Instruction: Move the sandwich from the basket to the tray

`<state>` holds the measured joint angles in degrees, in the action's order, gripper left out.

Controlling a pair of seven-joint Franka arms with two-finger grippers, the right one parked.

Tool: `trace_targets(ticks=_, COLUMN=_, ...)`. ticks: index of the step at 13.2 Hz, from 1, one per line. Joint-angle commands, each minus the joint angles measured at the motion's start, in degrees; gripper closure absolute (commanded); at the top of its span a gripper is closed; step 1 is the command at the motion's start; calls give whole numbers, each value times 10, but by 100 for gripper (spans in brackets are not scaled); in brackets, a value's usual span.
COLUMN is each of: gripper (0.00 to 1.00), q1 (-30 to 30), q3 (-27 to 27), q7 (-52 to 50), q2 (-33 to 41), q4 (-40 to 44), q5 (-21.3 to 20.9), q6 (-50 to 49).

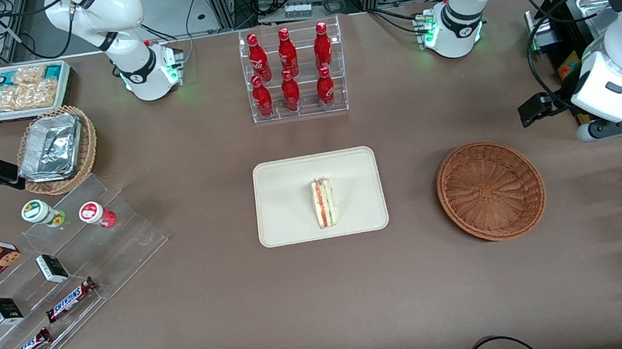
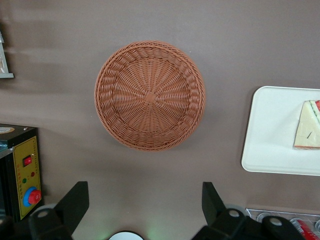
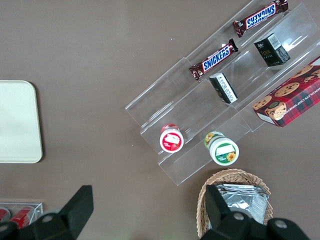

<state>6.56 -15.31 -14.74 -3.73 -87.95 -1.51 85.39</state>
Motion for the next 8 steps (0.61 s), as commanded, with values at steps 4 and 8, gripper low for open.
trace_targets(ticks=4, gripper=0, q1=-118, q3=121, q7=10, q2=27, q4=-14, q5=9, q6=-22)
trace_targets(ticks=8, gripper=0, q1=-123, q3=121, q7=17, q2=78, q4=-77, q5=8, q6=-1)
